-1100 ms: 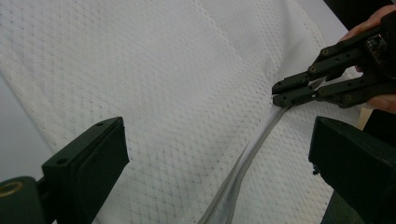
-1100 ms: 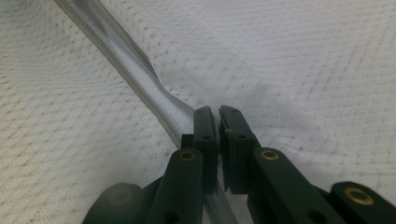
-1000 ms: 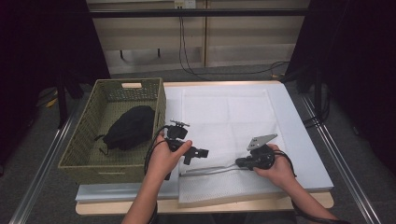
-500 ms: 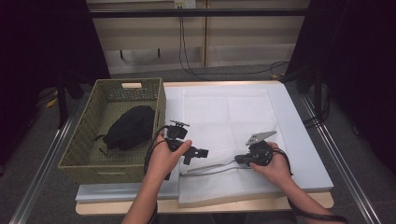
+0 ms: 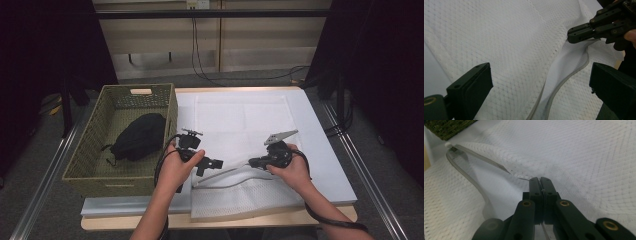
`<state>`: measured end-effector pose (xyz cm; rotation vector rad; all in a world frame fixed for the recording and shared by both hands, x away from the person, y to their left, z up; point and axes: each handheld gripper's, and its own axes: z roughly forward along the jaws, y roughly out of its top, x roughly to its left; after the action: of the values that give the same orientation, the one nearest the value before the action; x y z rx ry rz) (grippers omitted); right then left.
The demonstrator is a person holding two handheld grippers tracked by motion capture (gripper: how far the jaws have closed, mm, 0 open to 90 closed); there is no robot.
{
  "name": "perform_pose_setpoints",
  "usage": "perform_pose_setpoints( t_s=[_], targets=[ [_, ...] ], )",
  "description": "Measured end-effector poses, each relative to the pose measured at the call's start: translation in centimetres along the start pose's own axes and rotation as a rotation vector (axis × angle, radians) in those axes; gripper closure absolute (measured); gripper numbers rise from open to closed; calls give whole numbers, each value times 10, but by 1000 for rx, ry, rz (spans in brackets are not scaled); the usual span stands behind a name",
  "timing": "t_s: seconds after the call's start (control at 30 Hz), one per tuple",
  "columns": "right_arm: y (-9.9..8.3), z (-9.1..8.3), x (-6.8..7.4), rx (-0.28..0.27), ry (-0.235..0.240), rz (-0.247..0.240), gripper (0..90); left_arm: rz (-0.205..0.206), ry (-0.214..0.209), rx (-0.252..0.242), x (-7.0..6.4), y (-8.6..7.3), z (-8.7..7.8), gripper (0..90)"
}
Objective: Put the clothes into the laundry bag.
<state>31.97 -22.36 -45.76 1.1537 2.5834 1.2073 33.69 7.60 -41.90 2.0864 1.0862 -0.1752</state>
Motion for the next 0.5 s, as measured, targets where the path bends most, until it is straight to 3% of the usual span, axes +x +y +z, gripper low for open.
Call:
perform_pose_setpoints(
  t_s=[0.17,0.4,0.5],
  targets=[
    [7,-6,-3,-17,11,32,894,3,8,4,1,0,0,45],
    [11,-6,-3,-10,32,29,894,-5,4,-3,1,-1,1,45],
    [6,-5,-2,-5,82,50,894,-4,-1,0,0,-1,2,45]
  ],
)
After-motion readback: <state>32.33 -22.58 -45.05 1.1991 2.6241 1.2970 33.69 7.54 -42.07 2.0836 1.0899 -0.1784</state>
